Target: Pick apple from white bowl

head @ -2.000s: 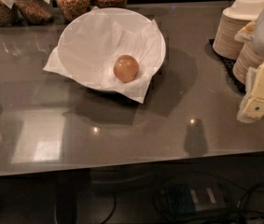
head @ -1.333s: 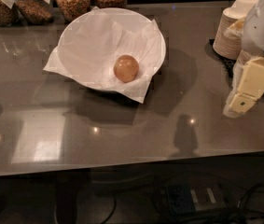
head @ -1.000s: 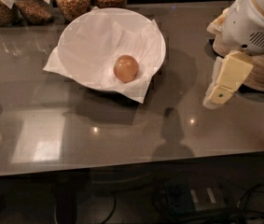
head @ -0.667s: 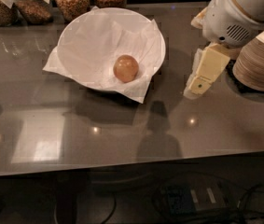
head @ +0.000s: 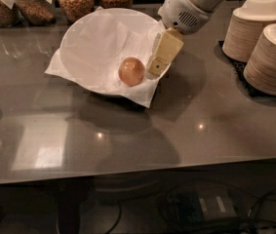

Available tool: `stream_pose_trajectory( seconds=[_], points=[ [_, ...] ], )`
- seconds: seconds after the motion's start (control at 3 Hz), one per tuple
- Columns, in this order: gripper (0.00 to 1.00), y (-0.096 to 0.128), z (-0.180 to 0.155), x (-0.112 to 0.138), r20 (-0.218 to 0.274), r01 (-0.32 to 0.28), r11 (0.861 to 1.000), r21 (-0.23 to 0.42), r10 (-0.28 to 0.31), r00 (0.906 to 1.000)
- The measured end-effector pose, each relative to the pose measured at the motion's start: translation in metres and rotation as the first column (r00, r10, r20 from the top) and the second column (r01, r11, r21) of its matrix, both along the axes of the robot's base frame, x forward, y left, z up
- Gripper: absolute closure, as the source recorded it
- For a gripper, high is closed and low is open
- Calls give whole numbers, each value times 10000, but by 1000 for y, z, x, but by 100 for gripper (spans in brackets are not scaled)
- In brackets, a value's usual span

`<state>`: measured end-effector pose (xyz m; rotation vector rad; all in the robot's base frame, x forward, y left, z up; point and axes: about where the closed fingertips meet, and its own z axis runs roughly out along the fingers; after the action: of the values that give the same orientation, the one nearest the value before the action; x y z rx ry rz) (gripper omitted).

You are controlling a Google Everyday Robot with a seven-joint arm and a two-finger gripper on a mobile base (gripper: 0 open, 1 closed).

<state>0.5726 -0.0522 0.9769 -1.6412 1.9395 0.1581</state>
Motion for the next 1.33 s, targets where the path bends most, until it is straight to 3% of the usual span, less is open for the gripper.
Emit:
stream_pose_trajectory(
  seconds=[0.67,1.0,1.33],
  points=[
    [0,2,-5,8,191,117,9999,77,-118,9997],
    [0,9,-14,25,285,267,9992,309,-276,9992],
    [19,19,-22,39,256,311,9981,530,-325,9991]
  ],
)
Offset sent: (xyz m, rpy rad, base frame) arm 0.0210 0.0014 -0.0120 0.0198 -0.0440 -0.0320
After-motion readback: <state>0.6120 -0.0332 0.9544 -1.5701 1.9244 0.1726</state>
